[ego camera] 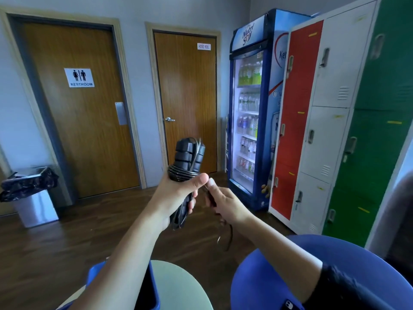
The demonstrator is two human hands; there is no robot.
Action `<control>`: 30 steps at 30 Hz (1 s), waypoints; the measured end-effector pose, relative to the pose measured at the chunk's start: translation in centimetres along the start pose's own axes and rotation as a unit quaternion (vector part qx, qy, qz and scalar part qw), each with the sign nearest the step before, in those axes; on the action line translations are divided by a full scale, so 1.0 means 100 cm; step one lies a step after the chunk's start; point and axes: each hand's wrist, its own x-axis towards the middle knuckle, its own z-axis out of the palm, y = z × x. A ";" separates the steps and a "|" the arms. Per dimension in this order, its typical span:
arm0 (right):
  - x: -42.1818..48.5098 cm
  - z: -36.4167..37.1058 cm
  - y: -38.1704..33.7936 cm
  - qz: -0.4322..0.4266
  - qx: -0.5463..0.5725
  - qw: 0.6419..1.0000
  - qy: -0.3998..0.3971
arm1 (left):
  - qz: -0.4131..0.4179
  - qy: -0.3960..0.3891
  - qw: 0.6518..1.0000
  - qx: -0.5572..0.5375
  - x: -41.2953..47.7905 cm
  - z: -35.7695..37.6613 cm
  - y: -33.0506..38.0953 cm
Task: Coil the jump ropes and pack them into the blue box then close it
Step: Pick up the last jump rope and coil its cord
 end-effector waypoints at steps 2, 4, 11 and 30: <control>-0.005 -0.002 0.005 -0.005 -0.034 0.999 -0.034 | 0.002 0.017 0.999 0.051 0.001 -0.004 -0.005; -0.008 -0.006 0.007 -0.002 -0.073 0.995 -0.071 | -0.016 0.031 0.996 0.079 0.003 -0.007 -0.009; -0.030 -0.029 -0.014 -0.002 -0.333 0.941 -0.053 | -0.129 0.051 0.984 0.111 0.009 -0.026 -0.011; 0.006 -0.047 -0.114 -0.243 -0.432 0.821 -0.282 | -0.021 -0.178 0.878 0.443 0.000 0.016 0.021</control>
